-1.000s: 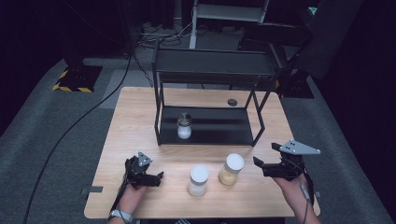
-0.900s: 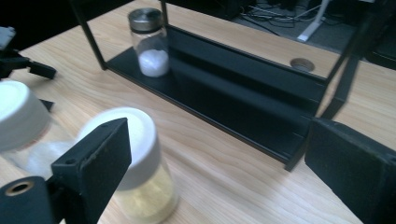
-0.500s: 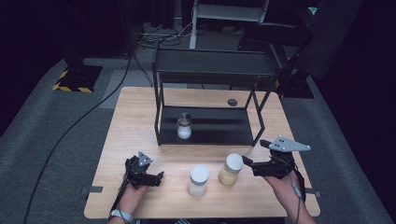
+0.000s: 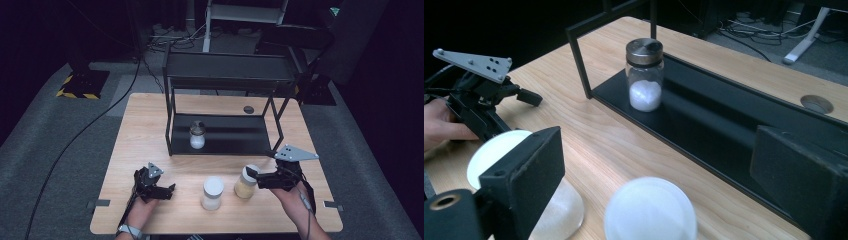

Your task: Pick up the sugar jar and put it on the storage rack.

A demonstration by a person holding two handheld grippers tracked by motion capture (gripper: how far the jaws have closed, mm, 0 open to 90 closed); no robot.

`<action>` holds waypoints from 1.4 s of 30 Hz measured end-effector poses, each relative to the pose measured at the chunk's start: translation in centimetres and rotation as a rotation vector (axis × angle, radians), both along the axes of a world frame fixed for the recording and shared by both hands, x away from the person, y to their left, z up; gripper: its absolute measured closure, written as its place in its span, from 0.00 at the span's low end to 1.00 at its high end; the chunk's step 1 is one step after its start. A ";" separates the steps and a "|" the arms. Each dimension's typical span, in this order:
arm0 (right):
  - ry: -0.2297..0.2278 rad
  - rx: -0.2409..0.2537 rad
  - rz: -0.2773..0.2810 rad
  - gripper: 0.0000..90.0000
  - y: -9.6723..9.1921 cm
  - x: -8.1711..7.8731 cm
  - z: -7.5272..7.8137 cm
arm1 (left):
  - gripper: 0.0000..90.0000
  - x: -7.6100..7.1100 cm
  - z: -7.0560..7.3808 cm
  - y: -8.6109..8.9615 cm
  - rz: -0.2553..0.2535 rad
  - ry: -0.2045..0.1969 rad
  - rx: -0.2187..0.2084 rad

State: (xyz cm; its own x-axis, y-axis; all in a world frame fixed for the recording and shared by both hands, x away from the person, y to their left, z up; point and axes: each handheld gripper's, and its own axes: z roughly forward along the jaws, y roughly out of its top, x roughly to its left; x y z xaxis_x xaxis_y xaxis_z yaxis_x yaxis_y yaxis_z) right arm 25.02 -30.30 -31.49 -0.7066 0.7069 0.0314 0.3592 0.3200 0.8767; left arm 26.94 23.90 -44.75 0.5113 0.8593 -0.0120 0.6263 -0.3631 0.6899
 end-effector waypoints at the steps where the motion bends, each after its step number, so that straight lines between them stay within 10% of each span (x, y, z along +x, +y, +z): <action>1: -0.001 0.000 0.003 0.08 0.2 0.0 0.0 | 0.00 0.0 0.0 0.0 0.000 0.000 0.000; 42: -0.044 -0.009 0.118 0.09 6.7 -1.2 -3.4 | 0.00 -0.1 0.0 0.0 0.003 -0.002 0.001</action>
